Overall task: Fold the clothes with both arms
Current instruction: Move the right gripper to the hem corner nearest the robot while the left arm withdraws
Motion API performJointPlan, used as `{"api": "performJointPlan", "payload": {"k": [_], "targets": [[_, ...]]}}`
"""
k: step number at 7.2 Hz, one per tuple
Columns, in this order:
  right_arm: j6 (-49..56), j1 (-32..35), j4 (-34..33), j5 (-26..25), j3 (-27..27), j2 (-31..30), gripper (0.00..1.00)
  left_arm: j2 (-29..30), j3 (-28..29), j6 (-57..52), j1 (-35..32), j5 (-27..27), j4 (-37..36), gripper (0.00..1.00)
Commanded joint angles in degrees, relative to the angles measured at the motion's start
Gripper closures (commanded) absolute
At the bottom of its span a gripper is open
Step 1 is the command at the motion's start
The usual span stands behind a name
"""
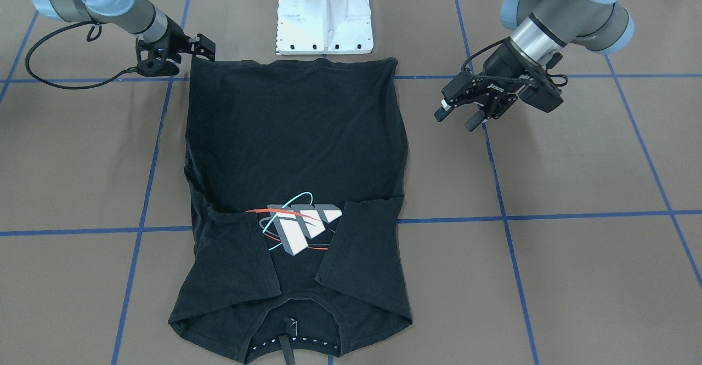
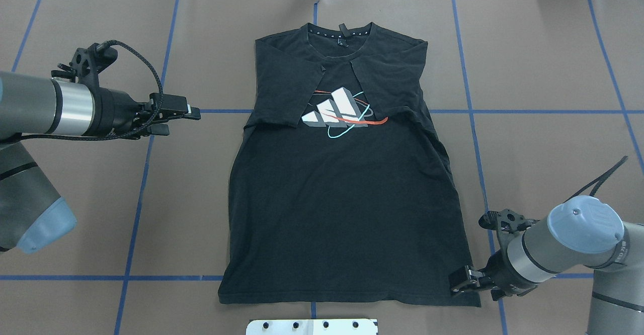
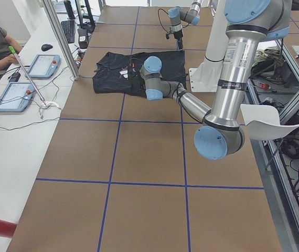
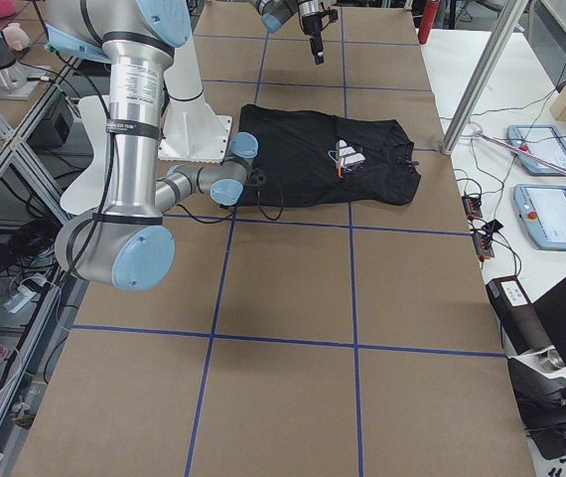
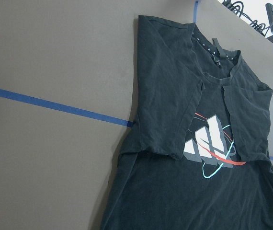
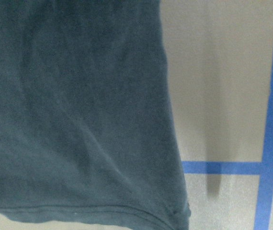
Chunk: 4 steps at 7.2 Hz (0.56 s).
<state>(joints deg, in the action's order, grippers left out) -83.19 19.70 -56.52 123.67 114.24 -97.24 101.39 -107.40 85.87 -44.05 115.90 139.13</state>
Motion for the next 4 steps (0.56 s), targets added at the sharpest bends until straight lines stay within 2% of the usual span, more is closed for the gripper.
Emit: {"api": "performJointPlan", "payload": {"k": [1,2,3,4], "targets": [[-0.92,-0.37,-0.17,0.0,-0.86,0.65,0.03,0.03,0.0,0.0,0.02,-0.06,0.0,0.01],[-0.93,-0.37,-0.17,0.0,-0.95,0.65,0.29,0.03,0.0,0.0,0.02,-0.06,0.0,0.01],[-0.93,-0.28,-0.17,0.0,-1.21,0.65,0.39,0.03,0.0,0.0,-0.07,-0.06,0.0,0.01],[-0.93,-0.19,-0.17,0.0,-1.47,0.57,0.39,0.03,0.0,0.0,-0.07,-0.06,0.0,0.01]]}}
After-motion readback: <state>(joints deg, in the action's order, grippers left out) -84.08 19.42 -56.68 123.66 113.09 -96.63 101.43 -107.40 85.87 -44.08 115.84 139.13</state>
